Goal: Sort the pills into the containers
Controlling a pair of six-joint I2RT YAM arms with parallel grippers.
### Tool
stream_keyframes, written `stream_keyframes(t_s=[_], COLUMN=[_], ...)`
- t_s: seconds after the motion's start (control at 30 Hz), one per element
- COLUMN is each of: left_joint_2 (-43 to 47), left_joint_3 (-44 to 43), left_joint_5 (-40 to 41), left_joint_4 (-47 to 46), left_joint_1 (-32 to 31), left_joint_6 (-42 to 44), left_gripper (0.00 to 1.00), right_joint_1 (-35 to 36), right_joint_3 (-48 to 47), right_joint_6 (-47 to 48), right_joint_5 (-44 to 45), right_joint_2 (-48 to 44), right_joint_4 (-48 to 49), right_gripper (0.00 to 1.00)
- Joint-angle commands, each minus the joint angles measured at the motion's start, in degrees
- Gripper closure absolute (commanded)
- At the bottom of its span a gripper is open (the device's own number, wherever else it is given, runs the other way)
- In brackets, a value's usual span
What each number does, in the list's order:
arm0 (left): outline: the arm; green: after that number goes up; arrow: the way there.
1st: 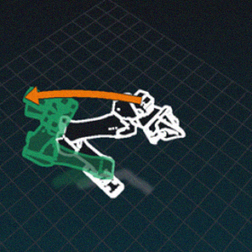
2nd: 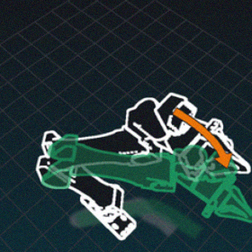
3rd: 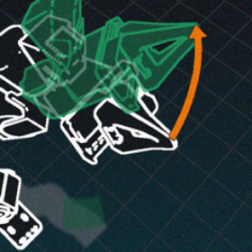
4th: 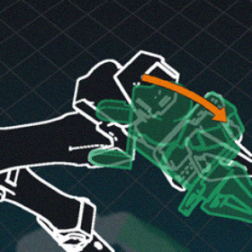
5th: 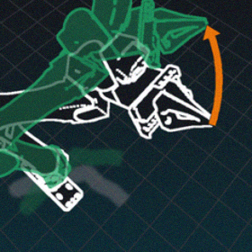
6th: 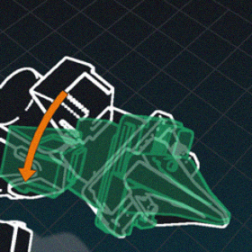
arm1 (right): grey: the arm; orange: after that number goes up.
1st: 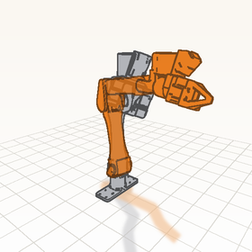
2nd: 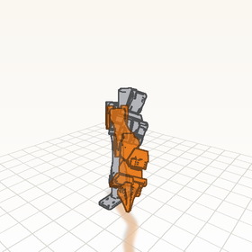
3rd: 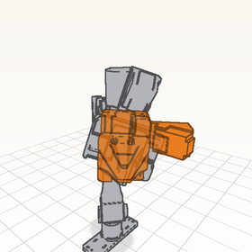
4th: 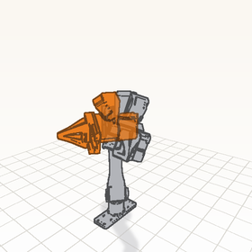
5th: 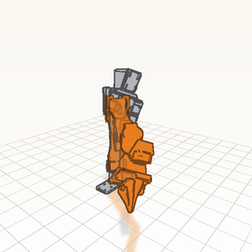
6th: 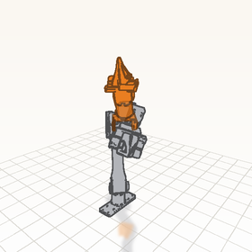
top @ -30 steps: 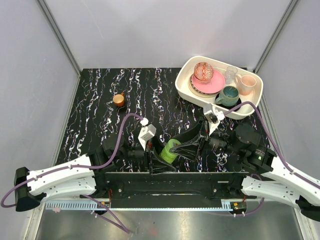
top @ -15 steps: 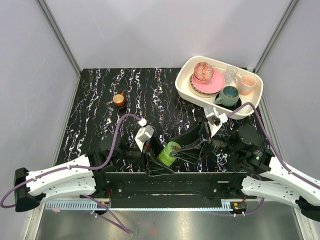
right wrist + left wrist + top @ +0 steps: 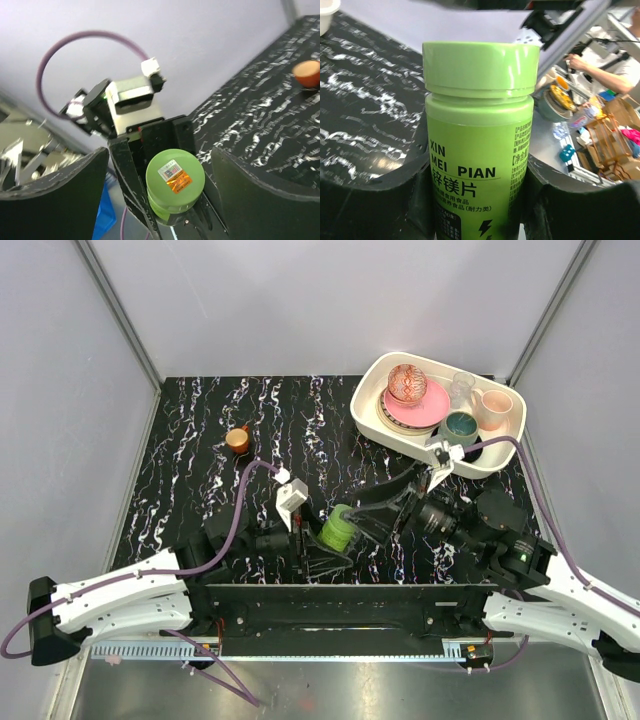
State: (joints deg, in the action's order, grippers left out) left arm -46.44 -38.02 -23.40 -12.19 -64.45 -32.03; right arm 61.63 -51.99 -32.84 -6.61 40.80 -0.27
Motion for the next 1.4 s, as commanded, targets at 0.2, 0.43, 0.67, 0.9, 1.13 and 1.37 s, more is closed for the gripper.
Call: stream_keyframes(t_s=[0.2, 0.43, 0.67, 0.9, 1.13, 1.37], left_joint_2=[0.21, -1.55, -2.87, -3.57, -4.45, -4.63], left_joint_3=[-8.12, -9.09, -9.44, -9.88, -10.5, -10.32], left_joint_5=[15.49, 15.58, 15.31, 15.31, 15.31, 15.66], left_joint_4=[10.95, 11.31, 11.31, 11.31, 11.57, 11.57], left_joint_1=[0.2, 0.2, 0.2, 0.2, 0.2, 0.2], left_joint_6=[2.59, 2.68, 2.68, 2.76, 2.94, 2.85], left_gripper=[1.0, 1.0, 1.0, 1.0, 1.0, 1.0], right_joint_1=[0.51, 0.6, 0.6, 0.69, 0.87, 1.04], right_joint_3=[-8.13, -8.92, -8.75, -9.36, -7.87, -7.87], right_joint_6=[-13.72, -17.87, -17.61, -17.78, -17.96, -16.56], right_joint_5=[26.73, 28.15, 26.13, 22.44, 19.79, 19.54], right_joint_2=[3.85, 5.96, 6.14, 7.89, 8.78, 8.51], right_joint_4=[-17.65, -19.68, -17.22, -16.69, -14.23, -14.23], right_gripper=[0.08, 0.06, 0.04, 0.04, 0.08, 0.23])
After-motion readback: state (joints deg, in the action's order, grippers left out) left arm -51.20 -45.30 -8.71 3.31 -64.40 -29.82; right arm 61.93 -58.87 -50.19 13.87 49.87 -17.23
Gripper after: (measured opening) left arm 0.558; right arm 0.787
